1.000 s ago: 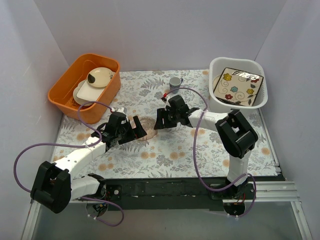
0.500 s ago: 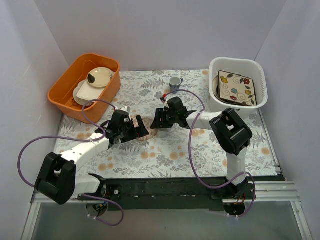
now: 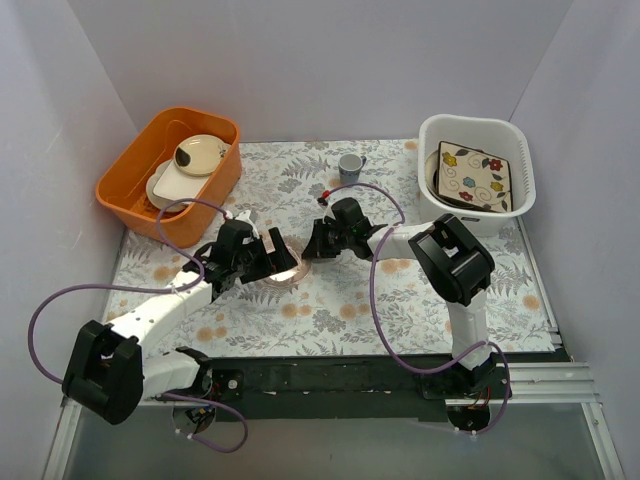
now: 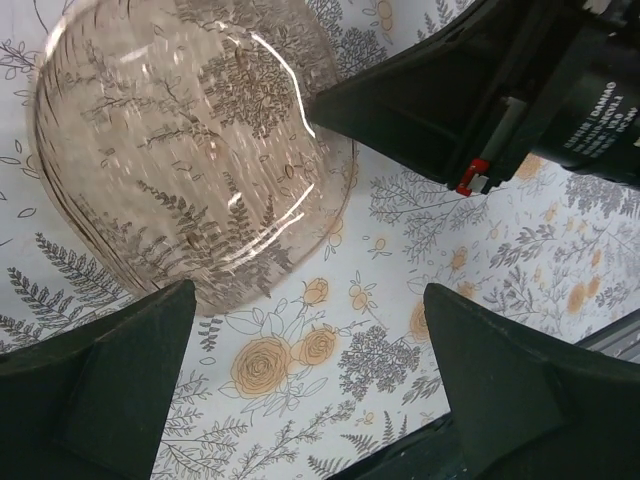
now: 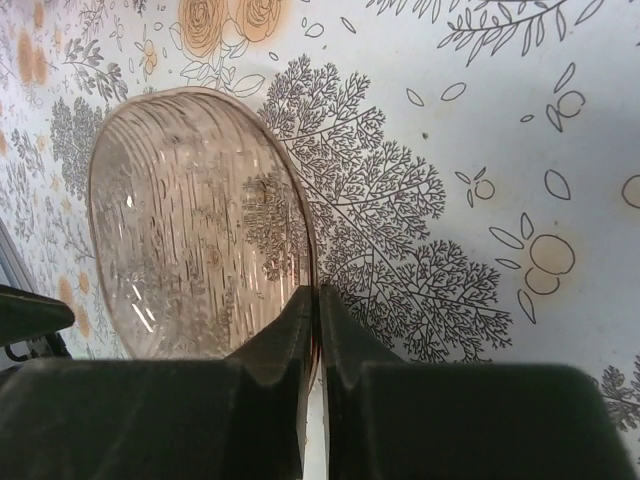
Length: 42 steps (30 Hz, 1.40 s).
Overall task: Place the plates into the plastic bin on the countertop
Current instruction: Pick up the plate at the center of the board, then place the plate in the plastic bin.
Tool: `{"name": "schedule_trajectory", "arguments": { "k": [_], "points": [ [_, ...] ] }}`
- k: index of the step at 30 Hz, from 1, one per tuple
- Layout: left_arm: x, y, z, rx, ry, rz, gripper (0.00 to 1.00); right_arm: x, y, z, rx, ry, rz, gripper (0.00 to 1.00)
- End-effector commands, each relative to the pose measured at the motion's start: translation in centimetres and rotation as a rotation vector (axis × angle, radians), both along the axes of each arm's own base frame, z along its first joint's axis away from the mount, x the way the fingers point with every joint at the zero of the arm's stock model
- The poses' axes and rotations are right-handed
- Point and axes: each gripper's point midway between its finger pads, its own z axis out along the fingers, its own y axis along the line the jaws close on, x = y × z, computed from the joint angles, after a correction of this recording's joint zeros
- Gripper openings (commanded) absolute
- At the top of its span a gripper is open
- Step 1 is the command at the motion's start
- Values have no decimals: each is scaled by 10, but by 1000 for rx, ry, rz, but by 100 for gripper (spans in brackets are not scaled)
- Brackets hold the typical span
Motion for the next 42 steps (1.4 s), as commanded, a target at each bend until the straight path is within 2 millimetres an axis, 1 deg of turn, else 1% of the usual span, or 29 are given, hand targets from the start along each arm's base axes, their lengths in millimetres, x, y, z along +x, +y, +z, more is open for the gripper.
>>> {"name": "schedule_trajectory", "arguments": {
  "k": [1, 4, 8, 10, 12, 14, 15, 18, 20, 21, 23, 24, 25, 26, 27, 32, 33, 34, 35, 39, 40, 42],
  "points": [
    [-3, 8, 14, -9, -37, 38, 98, -17, -11, -31, -90, 55, 19, 8],
    [-8, 14, 15, -6, -37, 58, 98, -16, -11, -26, -87, 45, 21, 5],
    [-12, 19, 21, -3, -47, 74, 98, -16, -12, -21, -88, 36, 24, 4],
    [-12, 20, 28, -11, -67, 80, 98, -14, -11, -18, -89, 26, 29, 3],
    [-13, 22, 31, -13, -78, 87, 98, -15, -14, -17, -104, 25, 29, 3],
    [-14, 23, 37, -20, -96, 93, 98, -11, -16, -10, -114, -3, 17, 2],
    [-13, 23, 39, -23, -104, 95, 98, -12, -19, -10, -127, -2, 17, 2],
    [-11, 22, 41, -25, -110, 91, 98, -8, -25, 10, -136, -46, -4, 2],
    [-10, 19, 41, -28, -109, 80, 98, -6, -30, 16, -153, -66, -19, 1],
    [-9, 18, 42, -33, -109, 76, 98, -5, -31, 27, -147, -86, -25, 1],
    [-8, 13, 41, -47, -108, 55, 98, -5, -39, 32, -164, -95, -42, 1],
    [-7, 11, 42, -51, -109, 51, 98, -3, -41, 43, -153, -113, -50, 1],
    [-6, 7, 43, -65, -114, 36, 98, -3, -45, 45, -160, -117, -60, 1],
    [-4, 6, 41, -62, -107, 32, 98, -2, -49, 47, -165, -124, -68, 1],
    [-3, 4, 41, -64, -108, 25, 98, -2, -51, 57, -157, -140, -75, 1],
    [1, -5, 37, -83, -103, -15, 98, 5, -74, 69, -183, -164, -138, 1],
    [2, -7, 34, -81, -96, -19, 98, 7, -79, 74, -180, -177, -150, 1],
    [3, -8, 34, -84, -102, -24, 98, 12, -86, 77, -183, -185, -173, 1],
    [3, -9, 33, -87, -100, -29, 98, 10, -95, 74, -203, -169, -183, 1],
    [4, -15, 31, -102, -95, -55, 98, 25, -124, 91, -219, -198, -257, 1],
    [5, -16, 31, -104, -98, -59, 98, 34, -138, 94, -238, -210, -295, 1],
    [4, -17, 30, -106, -94, -70, 98, 42, -153, 104, -248, -228, -331, 1]
  ]
}}
